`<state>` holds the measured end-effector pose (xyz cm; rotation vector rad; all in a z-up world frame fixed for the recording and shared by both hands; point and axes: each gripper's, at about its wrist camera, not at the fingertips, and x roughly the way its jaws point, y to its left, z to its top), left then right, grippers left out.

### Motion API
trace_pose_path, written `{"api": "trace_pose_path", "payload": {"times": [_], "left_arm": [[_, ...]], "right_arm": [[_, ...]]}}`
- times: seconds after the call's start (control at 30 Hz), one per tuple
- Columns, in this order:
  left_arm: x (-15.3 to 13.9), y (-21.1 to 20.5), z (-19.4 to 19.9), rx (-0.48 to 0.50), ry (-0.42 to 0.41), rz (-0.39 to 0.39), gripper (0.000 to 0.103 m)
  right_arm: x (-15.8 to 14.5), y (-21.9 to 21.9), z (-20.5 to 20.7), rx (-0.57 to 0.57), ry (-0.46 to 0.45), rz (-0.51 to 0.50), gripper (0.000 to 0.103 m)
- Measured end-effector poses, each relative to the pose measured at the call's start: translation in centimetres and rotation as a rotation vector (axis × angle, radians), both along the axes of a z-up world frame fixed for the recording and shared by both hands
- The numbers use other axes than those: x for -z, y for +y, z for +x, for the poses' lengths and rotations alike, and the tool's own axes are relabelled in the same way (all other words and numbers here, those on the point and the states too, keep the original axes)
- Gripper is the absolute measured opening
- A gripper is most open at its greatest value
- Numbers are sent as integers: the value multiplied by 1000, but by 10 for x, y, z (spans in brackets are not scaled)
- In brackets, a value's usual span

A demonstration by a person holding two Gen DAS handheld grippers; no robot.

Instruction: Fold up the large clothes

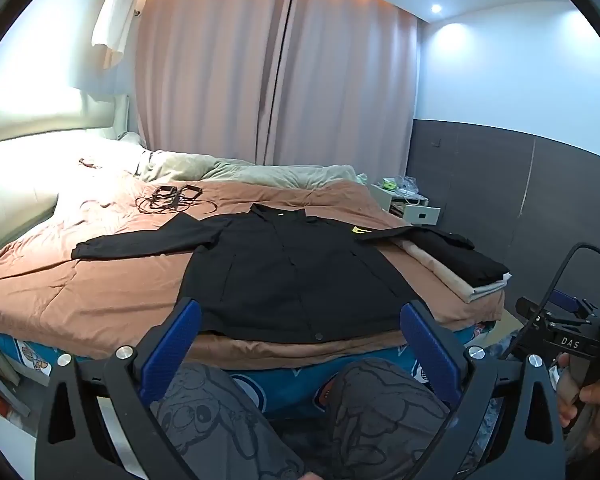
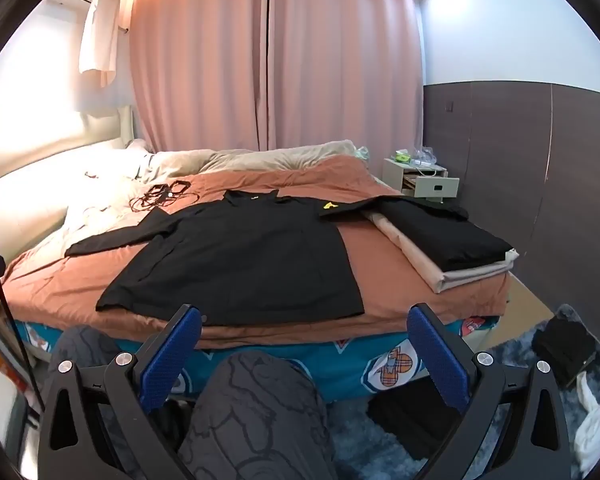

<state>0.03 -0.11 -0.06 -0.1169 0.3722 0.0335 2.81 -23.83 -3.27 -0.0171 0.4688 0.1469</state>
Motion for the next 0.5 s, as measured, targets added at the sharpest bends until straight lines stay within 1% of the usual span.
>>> {"api": "trace_pose_path", "payload": {"times": [0.03, 0.07, 0.1, 0.17, 0.2, 0.3, 0.33, 0.4, 0.5], "left_arm": [[0, -1, 0, 0, 3, 7, 102], [1, -4, 0, -1, 4, 15, 102], [1, 2, 4, -3, 18, -35, 102], [1, 0, 2, -6, 9, -22, 102], [-1, 2, -5, -8, -4, -19, 102], [-1, 6, -6, -13, 12, -42, 102], [-1, 9, -8, -22, 6, -39, 102], [-4, 5, -14, -39, -14, -4, 102], [-9, 4, -16, -37, -14, 11, 102]], "right_arm": [[0, 0, -1, 2, -27, 0, 103], [0, 0, 0, 2, -26, 3, 103], [0, 0, -1, 2, -26, 6, 103], [0, 1, -2, 5, -32, 5, 103], [1, 1, -3, 8, -36, 3, 103], [2, 1, -2, 3, -31, 15, 103], [1, -1, 3, -1, -13, 21, 103], [1, 0, 1, -8, -11, 28, 103], [1, 1, 8, -16, 10, 40, 103]]}}
